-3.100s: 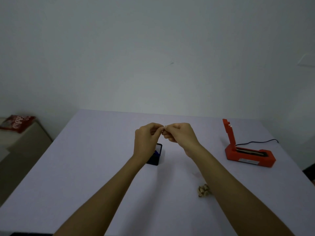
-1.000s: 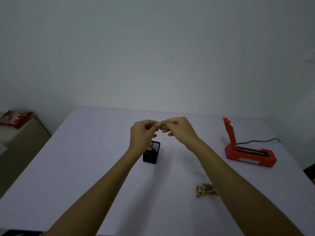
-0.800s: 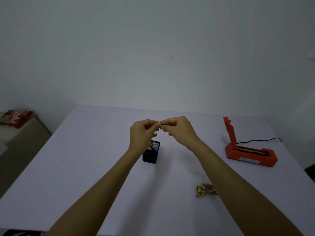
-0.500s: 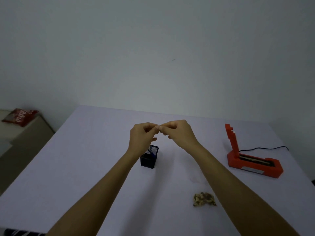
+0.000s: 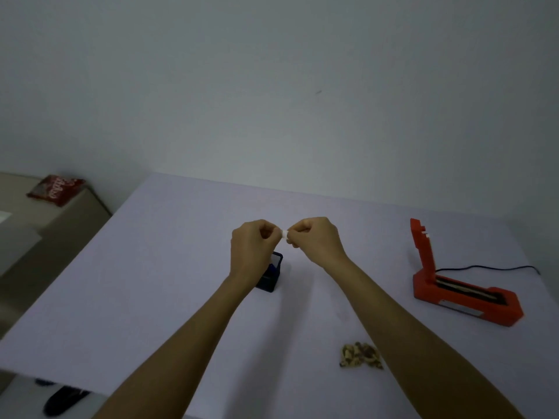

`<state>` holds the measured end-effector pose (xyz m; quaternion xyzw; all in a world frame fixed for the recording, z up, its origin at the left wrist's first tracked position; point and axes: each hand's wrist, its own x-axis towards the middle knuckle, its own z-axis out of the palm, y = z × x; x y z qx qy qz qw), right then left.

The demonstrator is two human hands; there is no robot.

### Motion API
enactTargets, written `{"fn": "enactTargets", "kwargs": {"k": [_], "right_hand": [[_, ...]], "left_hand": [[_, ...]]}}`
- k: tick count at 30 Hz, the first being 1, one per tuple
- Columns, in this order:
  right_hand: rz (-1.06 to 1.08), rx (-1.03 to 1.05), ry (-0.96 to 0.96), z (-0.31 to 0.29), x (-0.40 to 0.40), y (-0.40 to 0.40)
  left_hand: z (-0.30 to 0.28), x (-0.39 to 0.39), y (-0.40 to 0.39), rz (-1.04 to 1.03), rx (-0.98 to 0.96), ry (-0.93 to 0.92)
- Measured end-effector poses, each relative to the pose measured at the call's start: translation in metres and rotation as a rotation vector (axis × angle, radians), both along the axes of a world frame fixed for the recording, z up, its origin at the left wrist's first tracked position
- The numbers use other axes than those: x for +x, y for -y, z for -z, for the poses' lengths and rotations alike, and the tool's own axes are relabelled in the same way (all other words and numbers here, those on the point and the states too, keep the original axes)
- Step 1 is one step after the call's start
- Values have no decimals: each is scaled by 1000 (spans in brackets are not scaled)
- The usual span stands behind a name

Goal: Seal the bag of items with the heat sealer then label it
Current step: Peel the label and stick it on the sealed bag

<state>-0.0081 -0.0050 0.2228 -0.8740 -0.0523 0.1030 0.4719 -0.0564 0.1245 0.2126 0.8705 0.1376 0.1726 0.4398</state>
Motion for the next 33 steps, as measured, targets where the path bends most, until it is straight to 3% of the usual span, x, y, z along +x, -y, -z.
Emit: {"fn": "enactTargets", "kwargs": {"k": [11,21,29,33], "right_hand": [[-45,-78,-210,55,-5,3],[-292,-247,-407,180,-49,-27],[-330,-353,-328,221,-62,-47],[-84,-172,-196,199,-58,-49]], "left_hand": [[21,-26,-41,-103,-74,-156],[83,-56,-61,-203,-92,-291],[123,-67,-67,-188,-101,-379],[125,-65,-69,-193,-80,-383]]}}
